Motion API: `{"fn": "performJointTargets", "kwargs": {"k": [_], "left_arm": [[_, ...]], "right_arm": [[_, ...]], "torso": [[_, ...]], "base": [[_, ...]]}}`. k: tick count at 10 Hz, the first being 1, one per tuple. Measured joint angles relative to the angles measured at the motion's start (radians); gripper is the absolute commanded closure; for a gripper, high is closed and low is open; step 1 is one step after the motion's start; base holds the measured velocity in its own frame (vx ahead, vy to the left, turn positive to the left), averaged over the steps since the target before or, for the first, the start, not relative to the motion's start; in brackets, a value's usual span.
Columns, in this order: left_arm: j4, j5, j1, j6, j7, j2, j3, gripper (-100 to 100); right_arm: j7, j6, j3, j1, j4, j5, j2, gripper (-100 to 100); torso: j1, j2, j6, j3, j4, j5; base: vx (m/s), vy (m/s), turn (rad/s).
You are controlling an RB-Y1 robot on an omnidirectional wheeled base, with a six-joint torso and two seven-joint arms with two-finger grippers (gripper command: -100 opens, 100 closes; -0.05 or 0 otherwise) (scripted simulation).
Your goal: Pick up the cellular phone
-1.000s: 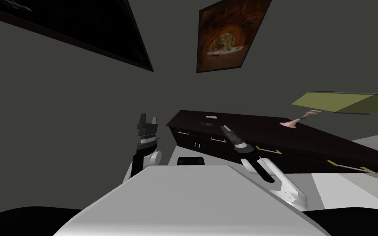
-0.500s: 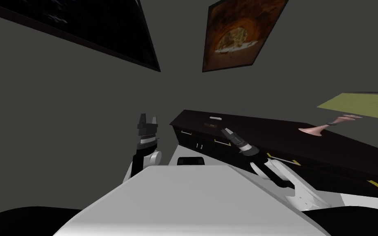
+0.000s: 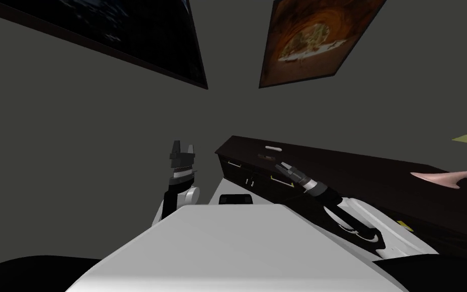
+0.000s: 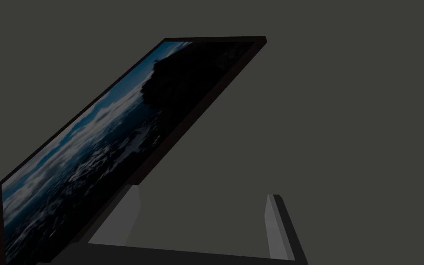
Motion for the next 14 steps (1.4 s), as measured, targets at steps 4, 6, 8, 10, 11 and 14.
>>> {"fn": "performJointTargets", "kwargs": {"k": [4, 6, 8, 10, 11, 14], "left_arm": [[0.0, 0.0, 0.0, 0.0, 0.0, 0.0, 0.0, 0], [0.0, 0.0, 0.0, 0.0, 0.0, 0.0, 0.0, 0], [0.0, 0.0, 0.0, 0.0, 0.0, 0.0, 0.0, 0], [0.0, 0.0, 0.0, 0.0, 0.0, 0.0, 0.0, 0], [0.0, 0.0, 0.0, 0.0, 0.0, 0.0, 0.0, 0], [0.0, 0.0, 0.0, 0.0, 0.0, 0.0, 0.0, 0]], "right_arm": [[-0.028, -0.037, -0.038, 0.039, 0.076, 0.077, -0.108, -100], [-0.046, -0.046, -0.049, 0.055, 0.108, 0.117, -0.164, -100], [-0.061, -0.066, -0.066, 0.074, 0.152, 0.151, -0.221, -100], [-0.079, -0.076, -0.08, 0.104, 0.172, 0.189, -0.274, -100], [-0.088, -0.076, -0.081, 0.111, 0.18, 0.203, -0.297, -100], [-0.103, -0.103, -0.092, 0.14, 0.25, 0.257, -0.371, -100]], "torso": [[0.0, 0.0, 0.0, 0.0, 0.0, 0.0], [0.0, 0.0, 0.0, 0.0, 0.0, 0.0], [0.0, 0.0, 0.0, 0.0, 0.0, 0.0], [0.0, 0.0, 0.0, 0.0, 0.0, 0.0], [0.0, 0.0, 0.001, 0.0, 0.0, 0.0], [-0.001, -0.001, 0.0, 0.0, 0.0, 0.0]], "base": [[0.011, 0.011, 0.209], [0.012, 0.01, 0.231], [0.013, 0.006, 0.21], [0.014, 0.003, 0.214], [0.016, 0.005, 0.333], [0.015, -0.005, 0.204]]}}
